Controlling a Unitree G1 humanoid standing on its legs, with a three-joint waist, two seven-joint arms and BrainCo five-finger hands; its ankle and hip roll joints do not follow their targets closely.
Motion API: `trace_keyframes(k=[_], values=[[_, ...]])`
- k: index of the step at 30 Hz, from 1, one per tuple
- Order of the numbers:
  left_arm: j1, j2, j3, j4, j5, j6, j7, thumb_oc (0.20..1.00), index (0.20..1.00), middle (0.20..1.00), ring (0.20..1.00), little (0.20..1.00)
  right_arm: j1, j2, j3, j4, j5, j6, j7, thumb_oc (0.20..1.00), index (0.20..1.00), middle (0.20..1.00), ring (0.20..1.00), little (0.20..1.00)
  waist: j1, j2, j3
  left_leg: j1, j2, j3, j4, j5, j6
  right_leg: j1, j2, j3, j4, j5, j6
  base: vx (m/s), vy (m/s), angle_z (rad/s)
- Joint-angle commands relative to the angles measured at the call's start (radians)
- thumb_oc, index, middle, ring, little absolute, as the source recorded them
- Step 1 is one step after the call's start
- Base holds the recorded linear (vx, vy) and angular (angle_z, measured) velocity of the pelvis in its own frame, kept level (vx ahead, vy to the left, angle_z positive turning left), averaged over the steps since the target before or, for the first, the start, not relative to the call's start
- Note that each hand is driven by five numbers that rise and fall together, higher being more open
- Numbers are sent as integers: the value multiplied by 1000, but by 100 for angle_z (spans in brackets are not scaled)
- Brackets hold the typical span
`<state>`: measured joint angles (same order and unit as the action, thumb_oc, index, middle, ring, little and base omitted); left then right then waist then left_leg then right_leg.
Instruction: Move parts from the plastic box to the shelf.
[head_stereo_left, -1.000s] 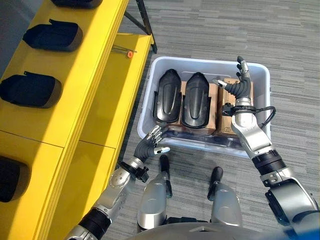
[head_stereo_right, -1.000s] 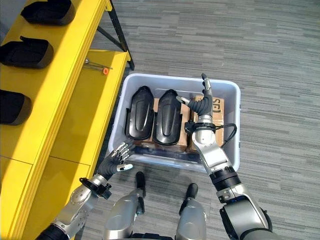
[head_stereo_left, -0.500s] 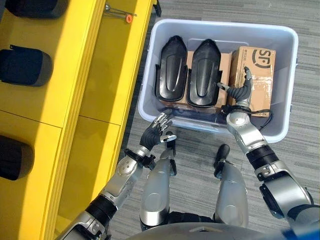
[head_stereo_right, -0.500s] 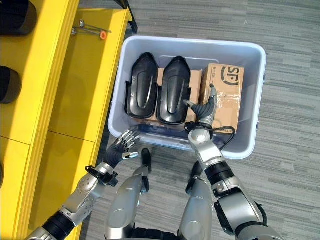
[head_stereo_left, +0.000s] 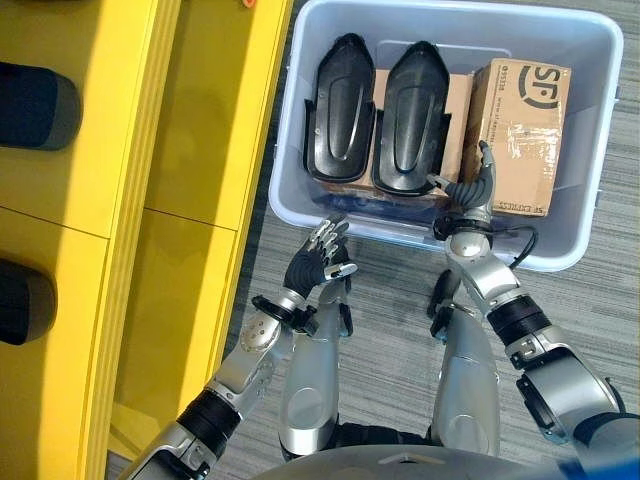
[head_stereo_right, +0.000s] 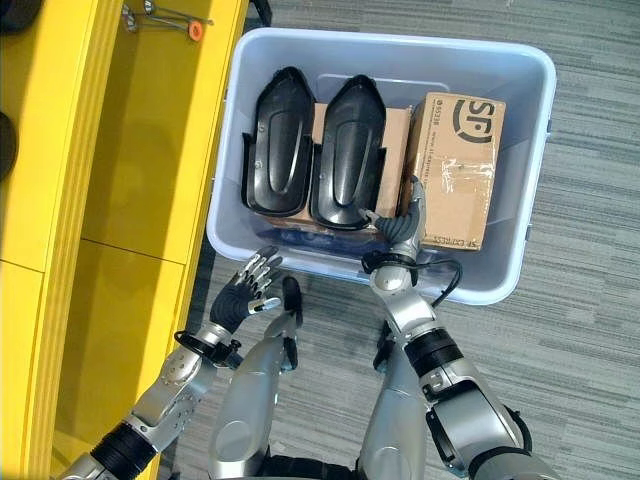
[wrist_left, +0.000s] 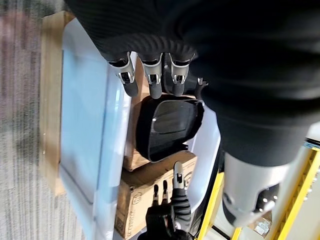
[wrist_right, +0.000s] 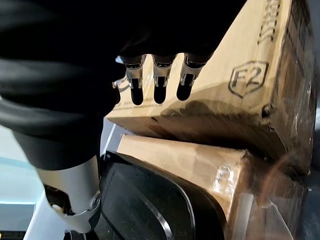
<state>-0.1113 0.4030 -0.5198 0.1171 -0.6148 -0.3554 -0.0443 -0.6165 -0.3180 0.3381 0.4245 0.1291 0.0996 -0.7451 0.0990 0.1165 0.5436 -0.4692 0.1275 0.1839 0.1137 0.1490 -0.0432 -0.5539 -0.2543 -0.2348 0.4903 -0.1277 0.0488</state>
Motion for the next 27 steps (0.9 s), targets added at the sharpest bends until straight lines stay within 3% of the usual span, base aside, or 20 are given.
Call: trace_keyframes(k=[1,17,18,20,21,27], values=[[13,-1,-28,-105,17,-27,-6,1000,1000,1000,1000,1000,-47,-15,0,-42,-25,-58,13,1000,1000,1000,1000,1000,8,8,-24,-16,31,-26,30,-50,-17,32,8,1,-1,21,13,7,32,0],[-3,21,-23,-109,18,-12,8,1000,1000,1000,1000,1000,-143,-39,-45,72,-61,-51,-25,1000,1000,1000,1000,1000,46,31,-24,-94,2,-62,75,-56,-2,-19,9,3,64,-5,4,15,7,6],[5,23,-24,-109,16,-9,9,1000,1000,1000,1000,1000,-140,-39,-47,76,-51,-43,-28,1000,1000,1000,1000,1000,44,27,-24,-77,-7,-67,83,-80,-9,-2,2,12,73,-28,13,81,16,2],[-4,27,-15,-111,21,-6,5,1000,1000,1000,1000,1000,-157,-42,-50,85,-42,-37,-33,1000,1000,1000,1000,1000,50,33,-24,-105,-3,-65,82,-57,-1,-26,7,2,70,-7,3,10,9,8],[2,31,-20,-108,21,-7,2,1000,1000,1000,1000,1000,-162,-41,-54,121,-27,-51,-47,1000,1000,1000,1000,1000,52,31,-24,-90,-12,-68,89,-81,-7,-10,0,10,79,-32,12,11,8,11],[-10,37,-28,-109,20,23,-40,1000,1000,1000,1000,1000,-196,-51,-75,200,-27,-41,-65,1000,1000,1000,1000,1000,64,40,-24,-129,-18,-72,103,-83,-4,-41,1,7,94,-36,11,15,4,4]])
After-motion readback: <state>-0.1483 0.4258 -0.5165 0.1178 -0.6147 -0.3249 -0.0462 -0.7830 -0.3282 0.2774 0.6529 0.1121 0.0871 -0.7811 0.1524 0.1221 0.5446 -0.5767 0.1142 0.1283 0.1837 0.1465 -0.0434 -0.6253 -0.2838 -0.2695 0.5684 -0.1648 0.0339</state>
